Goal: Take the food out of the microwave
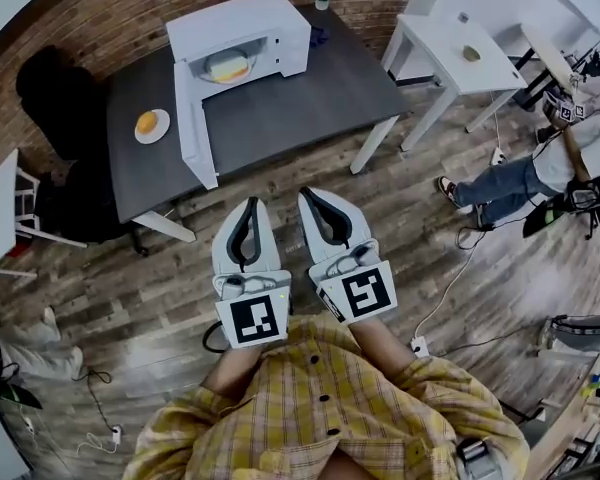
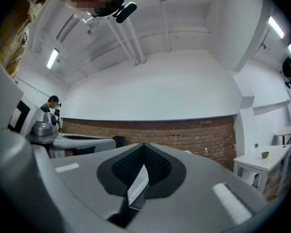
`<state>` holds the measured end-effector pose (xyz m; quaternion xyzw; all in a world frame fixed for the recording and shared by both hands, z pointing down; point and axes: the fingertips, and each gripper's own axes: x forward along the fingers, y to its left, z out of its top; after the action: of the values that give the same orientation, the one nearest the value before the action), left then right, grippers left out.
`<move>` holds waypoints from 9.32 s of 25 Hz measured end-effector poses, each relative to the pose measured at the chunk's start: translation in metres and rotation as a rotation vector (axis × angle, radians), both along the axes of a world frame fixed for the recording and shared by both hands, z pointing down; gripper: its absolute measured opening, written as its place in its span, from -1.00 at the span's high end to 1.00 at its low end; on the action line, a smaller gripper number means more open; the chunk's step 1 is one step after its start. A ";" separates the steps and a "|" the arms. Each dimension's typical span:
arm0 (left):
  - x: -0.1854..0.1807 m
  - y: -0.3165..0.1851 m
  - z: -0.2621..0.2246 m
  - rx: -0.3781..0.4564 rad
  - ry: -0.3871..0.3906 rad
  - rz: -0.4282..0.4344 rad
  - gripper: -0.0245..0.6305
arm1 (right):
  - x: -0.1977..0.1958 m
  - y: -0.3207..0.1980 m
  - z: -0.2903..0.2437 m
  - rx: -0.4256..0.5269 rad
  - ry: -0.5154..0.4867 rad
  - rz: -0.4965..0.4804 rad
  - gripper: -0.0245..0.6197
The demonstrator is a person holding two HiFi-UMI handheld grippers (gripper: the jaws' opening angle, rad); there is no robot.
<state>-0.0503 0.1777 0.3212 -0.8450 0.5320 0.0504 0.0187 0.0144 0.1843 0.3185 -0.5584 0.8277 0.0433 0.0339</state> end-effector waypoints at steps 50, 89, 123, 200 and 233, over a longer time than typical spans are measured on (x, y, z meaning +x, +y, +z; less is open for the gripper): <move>0.048 -0.318 0.008 -0.019 -0.065 -0.156 0.93 | 0.042 -0.331 0.007 -0.016 -0.052 -0.158 0.91; 0.019 -0.409 0.065 -0.156 -0.083 -0.121 0.93 | 0.011 -0.531 0.237 -0.708 -0.911 -0.228 0.92; -0.003 -0.408 0.084 -0.201 -0.058 -0.125 0.93 | -0.002 -0.592 0.385 -0.850 -1.531 -0.030 0.56; 0.009 -0.377 0.056 -0.102 -0.030 -0.135 0.93 | 0.011 -0.465 0.242 -0.894 -1.466 -0.126 0.86; 0.008 -0.380 0.043 -0.078 -0.078 -0.109 0.93 | 0.035 -0.429 0.140 -0.769 -1.483 -0.206 0.85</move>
<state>-0.0425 -0.2021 0.3646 -0.8161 0.5778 -0.0045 0.0093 0.0489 -0.2447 0.4583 -0.3364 0.5951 -0.6231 0.3800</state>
